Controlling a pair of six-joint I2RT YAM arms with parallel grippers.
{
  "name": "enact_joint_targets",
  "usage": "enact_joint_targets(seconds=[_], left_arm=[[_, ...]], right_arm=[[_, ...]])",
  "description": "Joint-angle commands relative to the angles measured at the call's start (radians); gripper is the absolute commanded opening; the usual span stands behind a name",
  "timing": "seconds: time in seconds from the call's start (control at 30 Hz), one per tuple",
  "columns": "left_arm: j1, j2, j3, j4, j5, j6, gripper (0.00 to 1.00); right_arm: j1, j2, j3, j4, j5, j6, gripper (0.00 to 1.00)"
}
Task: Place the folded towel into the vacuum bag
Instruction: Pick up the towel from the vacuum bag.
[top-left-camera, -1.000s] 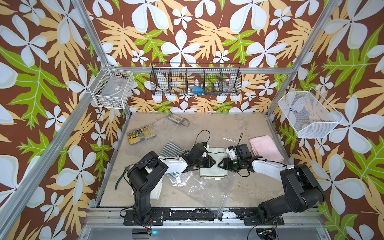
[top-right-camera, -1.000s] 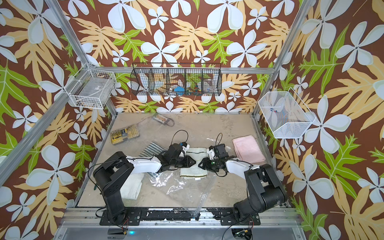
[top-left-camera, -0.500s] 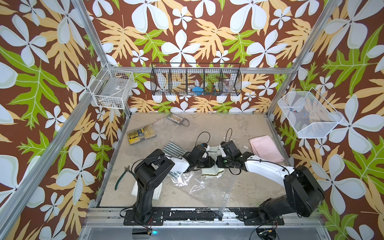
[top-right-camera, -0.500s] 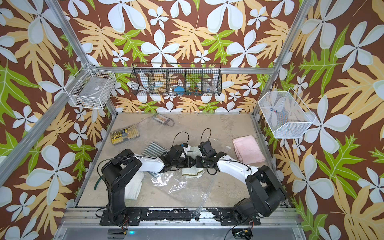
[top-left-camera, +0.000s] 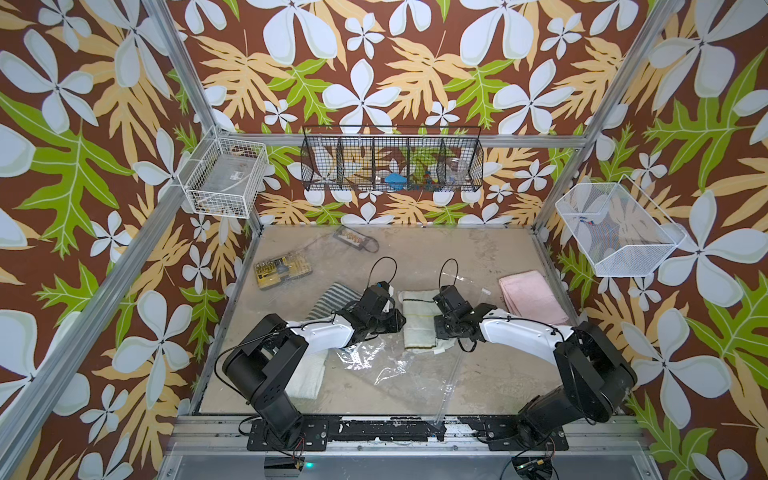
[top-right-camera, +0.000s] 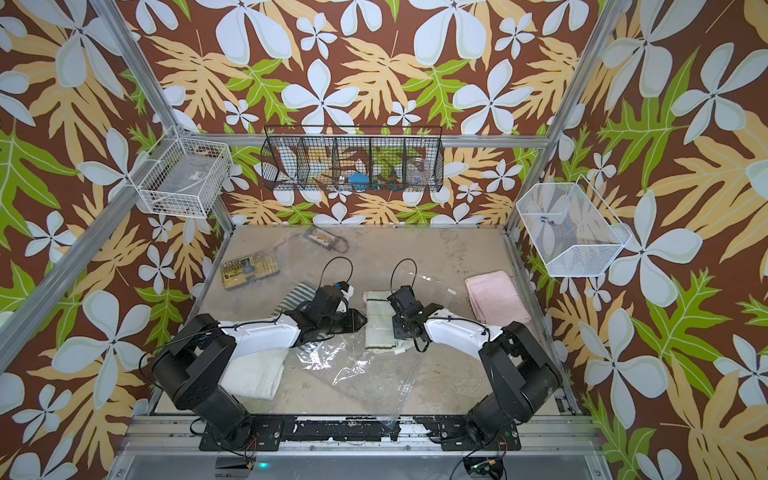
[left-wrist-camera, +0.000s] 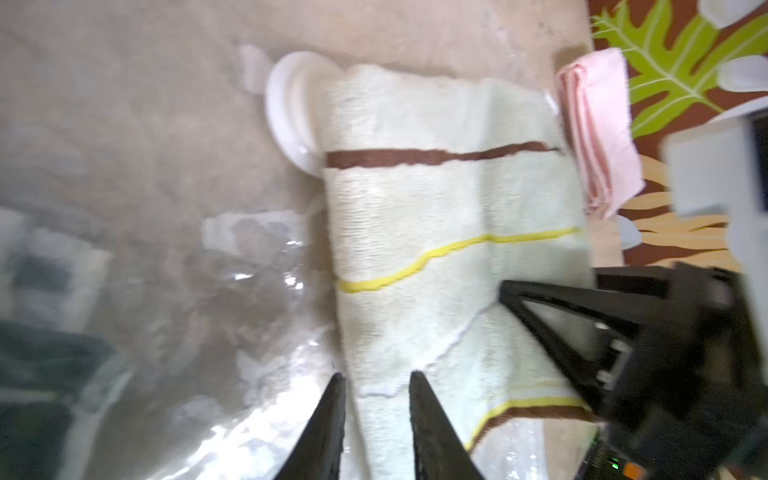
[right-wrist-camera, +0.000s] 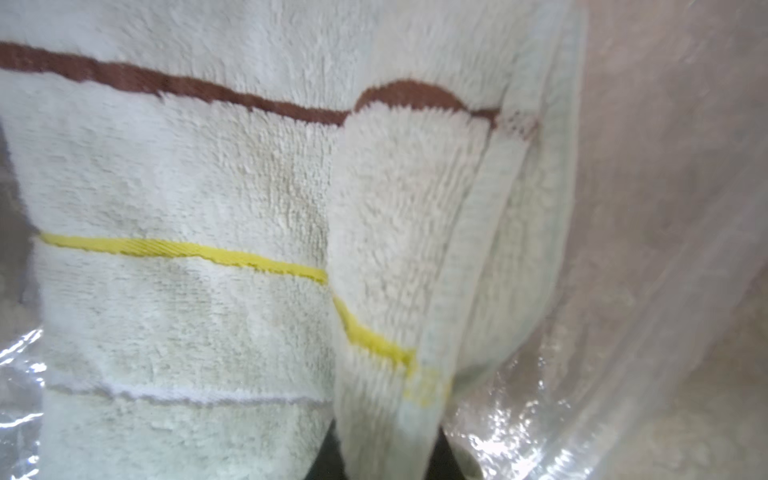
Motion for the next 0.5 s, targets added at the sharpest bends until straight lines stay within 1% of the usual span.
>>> enact_joint_targets(seconds=[0.0,0.07,0.17,0.23,0.37,0.47], left_arm=[[0.002,0.035,-0.006,0.024,0.019,0.016,0.4],[0.002,0.059,-0.007,0.075,0.061,0.009,0.42],[-0.003,0.083,0.003,0.111,0.106,0.014,0.42],[-0.006,0.098,0.006,0.115,0.116,0.023,0.38],[-0.006,0.116,-0.008,0.139,0.129,0.014,0.27],[-0.006,0.112,-0.025,0.175,0.157,-0.005,0.23]], right_arm=[[0.025,0.001,0.038,-0.067,0.049,-0.035,0.13],[0.047,0.008,0.062,-0.075,0.044,-0.032,0.13],[0.089,0.029,0.107,-0.107,0.061,-0.03,0.15],[0.117,0.037,0.132,-0.116,0.067,-0.028,0.16],[0.169,0.05,0.18,-0.106,0.023,-0.019,0.18],[0.194,0.072,0.189,-0.067,-0.022,0.0,0.2]])
